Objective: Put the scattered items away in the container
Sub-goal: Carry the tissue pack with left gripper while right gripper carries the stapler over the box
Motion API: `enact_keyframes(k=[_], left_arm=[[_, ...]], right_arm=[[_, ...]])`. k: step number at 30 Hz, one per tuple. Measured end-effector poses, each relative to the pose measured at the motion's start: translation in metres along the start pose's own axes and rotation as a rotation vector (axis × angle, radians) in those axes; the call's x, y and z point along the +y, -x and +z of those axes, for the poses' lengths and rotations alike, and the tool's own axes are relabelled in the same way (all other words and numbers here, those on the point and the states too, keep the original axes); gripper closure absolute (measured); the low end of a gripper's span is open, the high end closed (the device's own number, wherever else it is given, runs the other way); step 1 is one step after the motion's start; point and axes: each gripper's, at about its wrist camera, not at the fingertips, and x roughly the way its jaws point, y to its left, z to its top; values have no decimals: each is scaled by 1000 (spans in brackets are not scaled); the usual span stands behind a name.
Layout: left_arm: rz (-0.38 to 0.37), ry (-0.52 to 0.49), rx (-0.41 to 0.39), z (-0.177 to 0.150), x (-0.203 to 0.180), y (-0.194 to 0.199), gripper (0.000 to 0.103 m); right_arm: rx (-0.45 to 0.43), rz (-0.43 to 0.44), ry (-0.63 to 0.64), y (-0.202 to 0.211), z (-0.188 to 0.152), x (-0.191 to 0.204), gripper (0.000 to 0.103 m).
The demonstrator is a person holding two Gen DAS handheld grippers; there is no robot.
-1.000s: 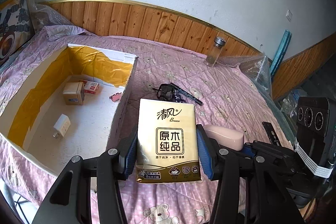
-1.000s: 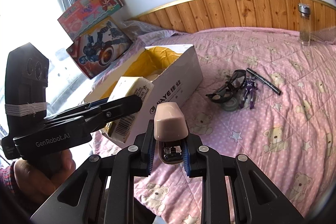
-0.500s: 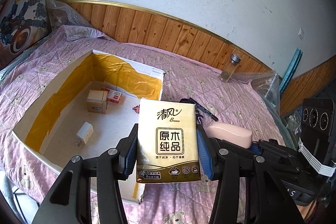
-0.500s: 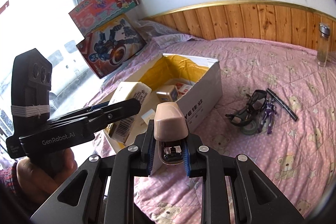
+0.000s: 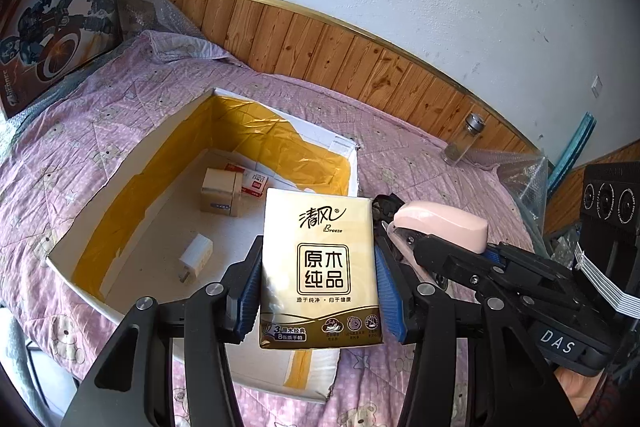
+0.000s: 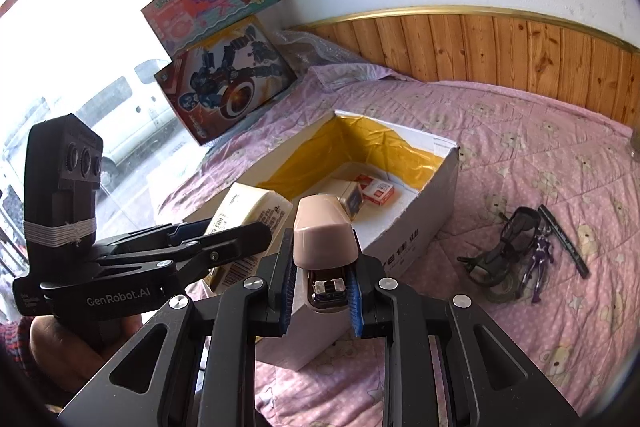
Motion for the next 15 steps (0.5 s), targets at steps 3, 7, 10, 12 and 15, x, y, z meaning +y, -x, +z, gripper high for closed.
enact_keyframes(k=[3, 7, 10, 12, 15], left_arm=[[6, 21, 16, 3, 8, -4, 51], [5, 59, 54, 6, 19, -13, 51], [2, 86, 86, 9, 26, -21, 51], [1, 96, 107, 10, 29, -26, 51], [0, 101, 143, 12, 31, -35, 51]], right_arm=[[15, 5, 4, -11, 9, 0, 79], [44, 12, 0, -28, 19, -2, 79], [71, 13, 7, -41, 28, -3, 79], [94, 11, 13, -51, 33, -5, 79], [131, 10, 6, -67, 41, -10, 79]])
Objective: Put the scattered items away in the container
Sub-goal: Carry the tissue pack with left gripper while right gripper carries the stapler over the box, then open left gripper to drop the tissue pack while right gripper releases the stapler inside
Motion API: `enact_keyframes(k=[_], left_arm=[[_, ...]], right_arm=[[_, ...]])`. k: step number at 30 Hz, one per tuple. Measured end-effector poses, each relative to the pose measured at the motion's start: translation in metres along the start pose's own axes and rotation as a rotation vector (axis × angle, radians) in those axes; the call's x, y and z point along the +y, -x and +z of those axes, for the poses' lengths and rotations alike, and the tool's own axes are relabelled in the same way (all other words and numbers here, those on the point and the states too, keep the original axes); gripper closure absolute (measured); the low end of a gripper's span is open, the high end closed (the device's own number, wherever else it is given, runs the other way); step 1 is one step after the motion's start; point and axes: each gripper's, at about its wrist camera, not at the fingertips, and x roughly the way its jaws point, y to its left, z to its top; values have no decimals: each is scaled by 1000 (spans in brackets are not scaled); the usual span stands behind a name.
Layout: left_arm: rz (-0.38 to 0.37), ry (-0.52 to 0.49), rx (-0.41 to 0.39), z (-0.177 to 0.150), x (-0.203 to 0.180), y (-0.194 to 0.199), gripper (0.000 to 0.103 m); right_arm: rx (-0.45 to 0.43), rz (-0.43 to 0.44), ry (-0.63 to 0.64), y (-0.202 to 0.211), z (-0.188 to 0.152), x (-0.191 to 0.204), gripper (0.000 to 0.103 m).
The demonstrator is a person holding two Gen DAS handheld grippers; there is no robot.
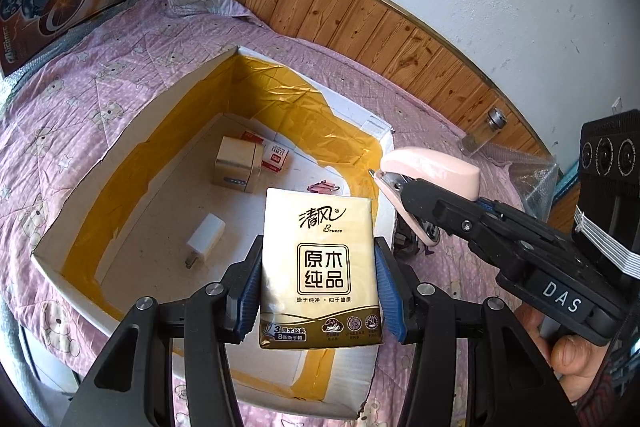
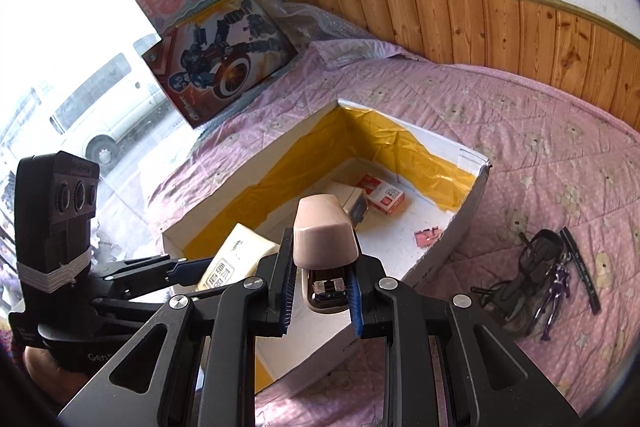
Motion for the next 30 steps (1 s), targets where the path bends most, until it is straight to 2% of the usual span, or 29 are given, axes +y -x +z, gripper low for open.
enact_keyframes(k=[9, 20, 30], left_arm=[[-13, 43, 104, 8, 9, -28, 51], [-34, 119, 219, 14, 28, -60, 51], [-33, 156, 284, 20, 41, -79, 51]], right_arm=[[129, 7, -22, -45, 21, -15, 79], [276, -22, -43, -96, 29, -33, 79], [401, -85, 34, -135, 36, -33, 79]])
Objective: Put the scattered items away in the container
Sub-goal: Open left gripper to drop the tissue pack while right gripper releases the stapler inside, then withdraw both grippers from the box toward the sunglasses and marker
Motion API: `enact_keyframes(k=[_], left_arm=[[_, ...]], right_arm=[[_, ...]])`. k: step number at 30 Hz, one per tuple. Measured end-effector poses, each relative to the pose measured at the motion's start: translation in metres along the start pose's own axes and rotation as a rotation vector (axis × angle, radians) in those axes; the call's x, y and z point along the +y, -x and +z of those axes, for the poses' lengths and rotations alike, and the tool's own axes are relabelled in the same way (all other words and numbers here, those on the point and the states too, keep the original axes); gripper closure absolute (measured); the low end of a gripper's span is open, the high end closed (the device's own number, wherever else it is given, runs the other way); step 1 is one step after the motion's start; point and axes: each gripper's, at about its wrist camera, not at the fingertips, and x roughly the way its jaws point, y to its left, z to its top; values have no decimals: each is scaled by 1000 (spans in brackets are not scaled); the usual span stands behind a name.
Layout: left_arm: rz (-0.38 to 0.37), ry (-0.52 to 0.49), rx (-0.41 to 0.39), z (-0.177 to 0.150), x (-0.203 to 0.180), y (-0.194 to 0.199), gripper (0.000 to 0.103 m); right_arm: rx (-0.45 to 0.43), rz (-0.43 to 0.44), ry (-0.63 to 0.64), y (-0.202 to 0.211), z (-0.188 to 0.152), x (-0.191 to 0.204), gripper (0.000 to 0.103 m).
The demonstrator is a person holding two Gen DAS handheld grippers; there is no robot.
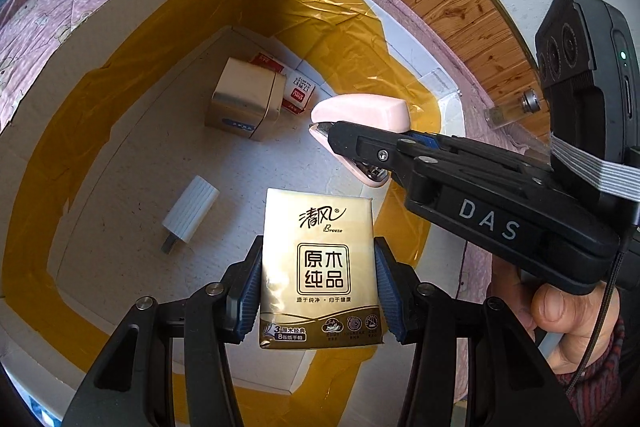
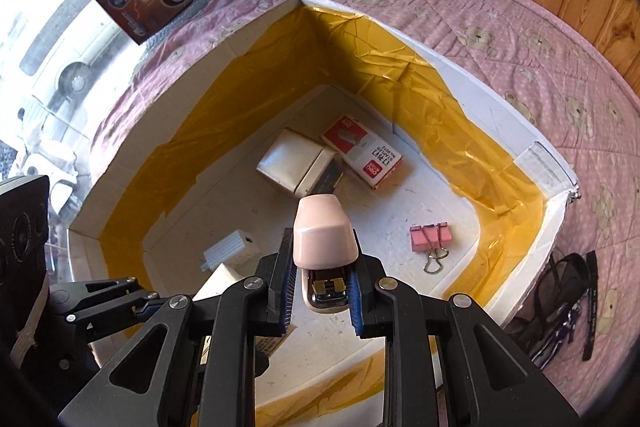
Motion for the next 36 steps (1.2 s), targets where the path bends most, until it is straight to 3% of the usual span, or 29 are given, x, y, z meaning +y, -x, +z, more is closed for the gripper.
enact_keyframes(k=[8, 19, 36], left_arm=[[4, 12, 29, 6, 2, -5, 48], [3, 13, 4, 4, 7, 7, 47], [66, -111, -72, -24, -26, 33, 47]], right_arm=[[50, -40, 21, -12, 7, -4, 78], [11, -14, -9, 7, 7, -3, 74], [-9, 10, -17, 35, -30, 12, 70]])
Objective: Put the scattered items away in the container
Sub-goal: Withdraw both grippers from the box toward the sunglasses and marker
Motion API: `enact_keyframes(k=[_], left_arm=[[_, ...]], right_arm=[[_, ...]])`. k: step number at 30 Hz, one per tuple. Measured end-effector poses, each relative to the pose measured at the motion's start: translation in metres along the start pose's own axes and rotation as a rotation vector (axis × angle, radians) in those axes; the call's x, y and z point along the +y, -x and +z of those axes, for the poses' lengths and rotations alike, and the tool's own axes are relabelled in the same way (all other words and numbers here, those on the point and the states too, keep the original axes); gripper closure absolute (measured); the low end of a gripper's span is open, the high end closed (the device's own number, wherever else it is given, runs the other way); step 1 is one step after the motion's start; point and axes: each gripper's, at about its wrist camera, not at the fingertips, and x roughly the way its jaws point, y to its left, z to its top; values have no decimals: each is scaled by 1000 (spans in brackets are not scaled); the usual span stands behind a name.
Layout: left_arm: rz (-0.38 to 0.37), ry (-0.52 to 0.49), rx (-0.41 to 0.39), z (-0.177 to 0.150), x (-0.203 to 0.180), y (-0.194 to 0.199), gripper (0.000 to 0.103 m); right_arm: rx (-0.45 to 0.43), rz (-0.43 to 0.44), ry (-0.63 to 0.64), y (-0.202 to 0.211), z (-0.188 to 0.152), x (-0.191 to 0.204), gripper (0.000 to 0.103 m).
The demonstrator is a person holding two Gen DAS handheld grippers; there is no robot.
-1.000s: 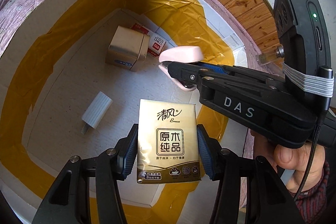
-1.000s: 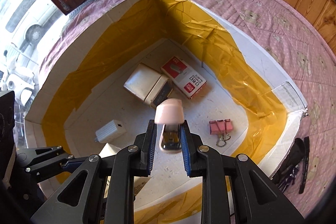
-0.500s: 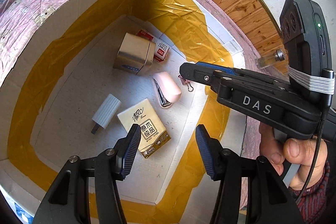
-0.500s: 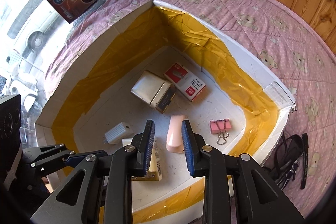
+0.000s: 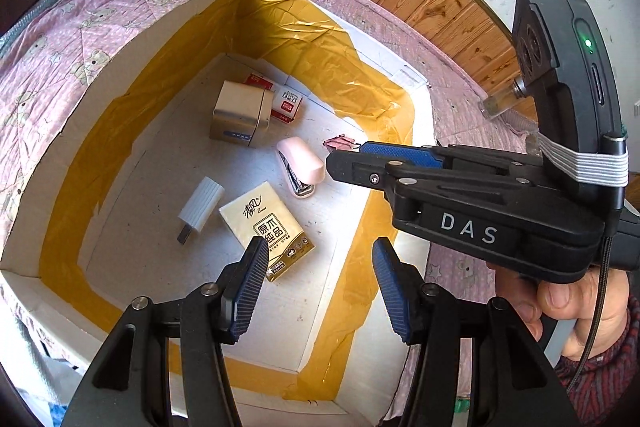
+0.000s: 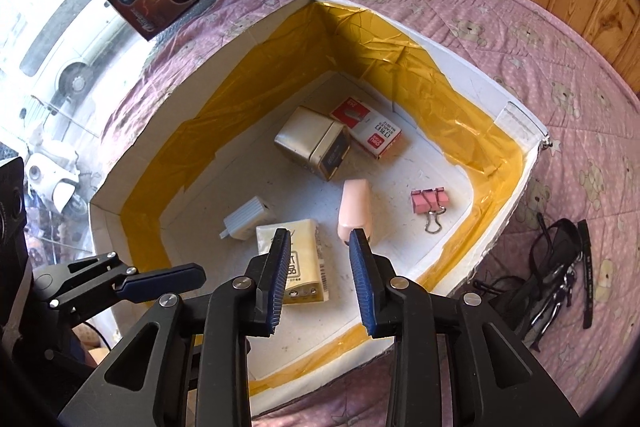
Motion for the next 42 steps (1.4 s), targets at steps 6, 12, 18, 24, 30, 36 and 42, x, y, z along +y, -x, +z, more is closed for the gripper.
enact_keyframes(k=[6, 12, 18, 24, 30, 36, 42], left_arm=[[19, -48, -30, -10, -11, 10, 47], [17, -75, -45, -18, -19, 19, 47], [14, -100, -59, -28, -27, 26, 47], [14, -123, -73, -40, -36, 32, 47], [27, -168, -91, -52, -48, 37, 47], [35, -241, -117, -66, -68, 40, 47], [44, -296, -129, -77, -87, 39, 47]], right_arm=[[-11, -1, -3, 10, -11, 4, 69], [-29, -4, -2, 20, -20, 9, 68], [-53, -4, -6, 33, -30, 12, 67], [-73, 3, -15, 41, -44, 15, 66], [-110, 28, -30, 52, -61, 15, 66], [-157, 64, -69, 66, -81, 8, 66], [-188, 84, -104, 75, -101, 0, 66]])
